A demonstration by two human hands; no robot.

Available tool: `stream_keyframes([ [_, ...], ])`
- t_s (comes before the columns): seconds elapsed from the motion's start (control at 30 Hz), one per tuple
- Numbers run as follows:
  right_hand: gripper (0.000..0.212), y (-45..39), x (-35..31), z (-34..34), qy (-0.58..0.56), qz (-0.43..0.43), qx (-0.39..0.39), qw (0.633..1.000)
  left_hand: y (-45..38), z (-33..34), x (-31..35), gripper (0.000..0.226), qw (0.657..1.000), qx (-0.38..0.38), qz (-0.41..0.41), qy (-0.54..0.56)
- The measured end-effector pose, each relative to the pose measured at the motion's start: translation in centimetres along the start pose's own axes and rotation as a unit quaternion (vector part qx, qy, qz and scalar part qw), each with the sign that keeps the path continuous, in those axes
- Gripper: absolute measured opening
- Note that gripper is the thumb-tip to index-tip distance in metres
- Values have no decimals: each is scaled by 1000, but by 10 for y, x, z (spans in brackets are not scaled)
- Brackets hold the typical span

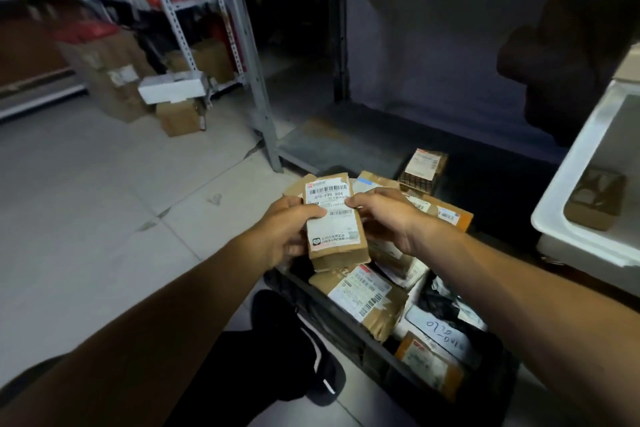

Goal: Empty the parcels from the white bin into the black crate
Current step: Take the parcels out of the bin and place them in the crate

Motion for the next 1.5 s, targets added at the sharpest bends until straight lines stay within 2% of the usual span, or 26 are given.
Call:
stream_keyframes([
  [0.13, 9, 4, 8, 9, 24, -10, 6, 1000, 8, -2, -24, 28, 1000, 1, -19, 21],
  [0.23, 8, -1, 16, 14, 133, -49, 52, 989, 14, 1, -42, 52, 999, -8, -46, 16],
  [0.33, 8, -1, 20, 20, 241, -70, 66, 966, 19, 6, -57, 51, 997, -13, -71, 25],
  [0.4, 17, -1, 22, 24, 317, -88, 68, 942, 23, 11, -65, 54, 994, -9, -96, 46],
  [0.5, 36, 9, 22, 31, 448, -130, 69, 882, 22, 13, -75, 61, 989, 12, -122, 86],
  [0.6, 53, 13, 27, 37, 518, -153, 36, 841, 17, 12, -85, 62, 985, 22, -133, 108],
  [0.7, 73, 9, 41, 43, 592, -152, -2, 791, 13, 14, -94, 50, 983, 21, -139, 115],
  [0.8, 76, 3, 54, 46, 651, -168, 15, 741, 11, 15, -104, 44, 983, 21, -145, 109],
  [0.93, 58, -3, 66, 45, 691, -197, 40, 695, 7, 16, -112, 48, 987, 18, -149, 65],
  [1.1, 35, -8, 73, 48, 699, -232, 55, 674, 1, 12, -105, 62, 990, 53, -129, 22],
  [1.3, 23, 2, 64, 44, 678, -231, 54, 696, 6, 6, -88, 51, 991, 47, -108, -61],
  [1.37, 17, 7, 56, 42, 657, -234, 58, 714, 5, -2, -81, 45, 984, 71, -62, -154],
  [1.4, 21, 10, 51, 40, 649, -237, 65, 720, 5, -7, -74, 42, 967, 79, -17, -240],
  [1.5, 46, 23, 33, 31, 640, -259, 101, 716, 12, -8, -44, 38, 882, 95, 114, -448],
])
Point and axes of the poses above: each hand's wrist, its own y-axis away from the middle knuckle, its own z-axis out of the palm, x = y × z, the point moved 4 cm from there along -y, towards the middle knuckle, and after that the axes turned 12 degrees about z, right-handed, at the moved point
